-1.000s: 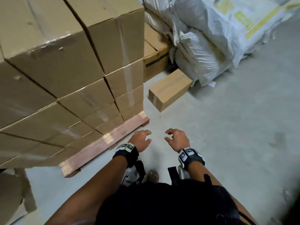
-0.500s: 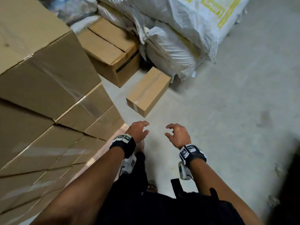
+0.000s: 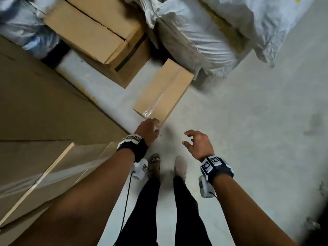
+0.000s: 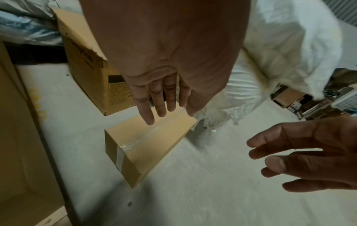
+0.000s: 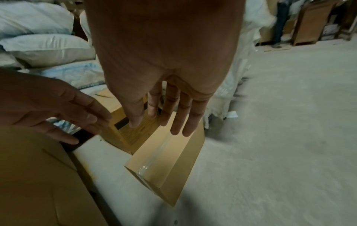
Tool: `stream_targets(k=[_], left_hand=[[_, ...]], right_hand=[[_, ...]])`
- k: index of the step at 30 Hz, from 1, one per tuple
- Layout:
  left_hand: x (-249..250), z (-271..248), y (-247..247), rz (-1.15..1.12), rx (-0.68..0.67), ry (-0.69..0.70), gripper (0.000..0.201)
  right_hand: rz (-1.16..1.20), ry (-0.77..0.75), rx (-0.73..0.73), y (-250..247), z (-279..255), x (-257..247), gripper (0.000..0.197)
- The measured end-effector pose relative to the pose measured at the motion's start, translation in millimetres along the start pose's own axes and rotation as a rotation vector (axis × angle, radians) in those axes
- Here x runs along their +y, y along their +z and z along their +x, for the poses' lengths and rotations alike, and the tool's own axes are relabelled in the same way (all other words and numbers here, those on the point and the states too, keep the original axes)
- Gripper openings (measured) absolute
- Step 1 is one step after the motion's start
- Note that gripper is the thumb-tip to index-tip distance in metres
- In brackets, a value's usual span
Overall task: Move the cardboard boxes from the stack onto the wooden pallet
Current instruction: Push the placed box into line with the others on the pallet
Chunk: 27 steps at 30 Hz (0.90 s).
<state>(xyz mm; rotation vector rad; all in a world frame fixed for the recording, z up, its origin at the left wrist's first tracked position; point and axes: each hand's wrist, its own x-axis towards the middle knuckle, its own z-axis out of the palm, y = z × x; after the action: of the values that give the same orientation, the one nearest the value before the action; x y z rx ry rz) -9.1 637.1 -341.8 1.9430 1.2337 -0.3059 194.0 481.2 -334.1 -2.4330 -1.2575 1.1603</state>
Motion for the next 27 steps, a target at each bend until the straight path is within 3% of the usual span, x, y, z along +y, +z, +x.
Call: stream_targets(k=[6, 12, 16, 21, 27], left_hand=[[-64.6, 127.1, 52.0, 0.031, -0.013, -0.115, 0.055], [-143.1, 253.5, 109.9, 0.134, -0.037, -0.146, 0.045], [-195.0, 310.8, 136.3, 0.141, 0.099, -0.169, 0.055], [-245.1, 351.0, 156.7, 0.183, 0.147, -0.289, 0.091], [-245.3, 344.9, 159.4, 0.193, 0.254, -0.280, 0.097]], right_hand=[[-0.049, -0.071, -0.154, 78.6, 138.2, 17.5, 0.053], [-0.070, -0.143, -0.188, 176.9, 268.4, 55.2, 0.078], [-0.007, -0.120, -0.157, 224.2, 333.7, 75.7, 0.091], [0.109, -0.085, -0.119, 260.8, 372.2, 91.4, 0.100], [0.208, -0.115, -0.125, 278.5, 372.2, 99.4, 0.101]])
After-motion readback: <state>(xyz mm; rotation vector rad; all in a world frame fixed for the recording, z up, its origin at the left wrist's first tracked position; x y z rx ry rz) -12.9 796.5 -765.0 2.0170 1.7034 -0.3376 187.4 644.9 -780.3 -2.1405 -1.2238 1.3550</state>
